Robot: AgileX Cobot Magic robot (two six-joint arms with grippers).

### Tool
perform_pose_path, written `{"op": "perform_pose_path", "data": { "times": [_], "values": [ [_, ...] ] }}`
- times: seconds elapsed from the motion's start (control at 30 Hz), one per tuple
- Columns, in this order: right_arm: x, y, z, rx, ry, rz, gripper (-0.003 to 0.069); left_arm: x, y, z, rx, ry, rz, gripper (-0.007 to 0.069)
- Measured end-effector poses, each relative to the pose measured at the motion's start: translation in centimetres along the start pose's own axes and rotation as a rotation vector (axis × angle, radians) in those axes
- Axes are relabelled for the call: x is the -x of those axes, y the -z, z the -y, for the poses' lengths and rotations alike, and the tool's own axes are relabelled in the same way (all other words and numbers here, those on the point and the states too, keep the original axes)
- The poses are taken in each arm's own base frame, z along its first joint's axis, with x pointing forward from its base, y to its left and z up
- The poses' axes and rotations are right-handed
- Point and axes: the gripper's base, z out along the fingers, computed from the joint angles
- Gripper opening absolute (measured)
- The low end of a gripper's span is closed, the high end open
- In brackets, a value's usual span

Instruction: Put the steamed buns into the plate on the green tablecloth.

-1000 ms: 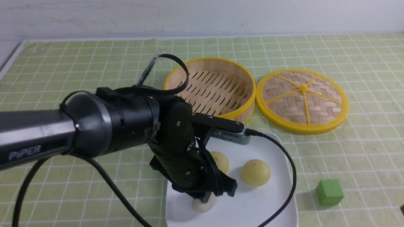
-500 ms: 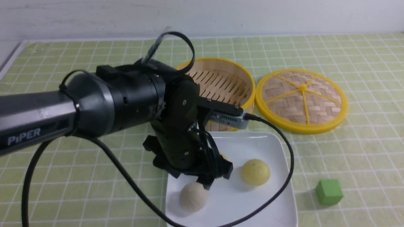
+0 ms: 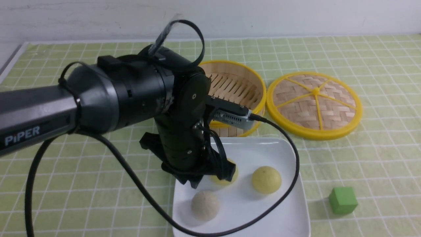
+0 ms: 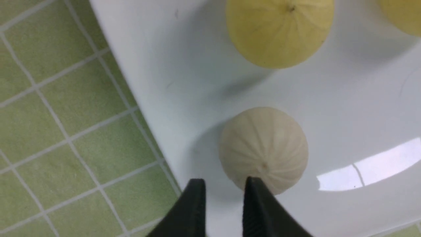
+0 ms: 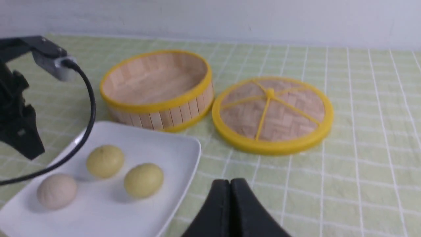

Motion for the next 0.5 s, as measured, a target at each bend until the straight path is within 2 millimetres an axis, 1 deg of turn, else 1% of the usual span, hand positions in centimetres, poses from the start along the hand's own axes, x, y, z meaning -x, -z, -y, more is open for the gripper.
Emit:
{"op": "perform_pose_path", "data": {
  "times": [0.03,0.07,0.13,0.5],
  "values": [
    [-0.3,-0.5,0.0,0.005,0.000,0.020,-0.0010,0.0,0.0,0.0,0.002,0.005,0.001,0.0061],
    [-0.8,-0.9,0.0,0.008,-0.001,0.023,-0.0010,0.0,0.0,0.0,0.003,0.008,0.001,0.0031],
    [-1.4,-1.3,0.1,0.009,-0.005,0.015,-0.0010,0.0,0.0,0.0,0.004,0.010,0.003,0.0005],
    [-1.4,-1.4,0.0,0.021,-0.018,0.031,-0.0006,0.0,0.0,-0.1,0.007,0.011,0.004,0.0002]
  ]
}}
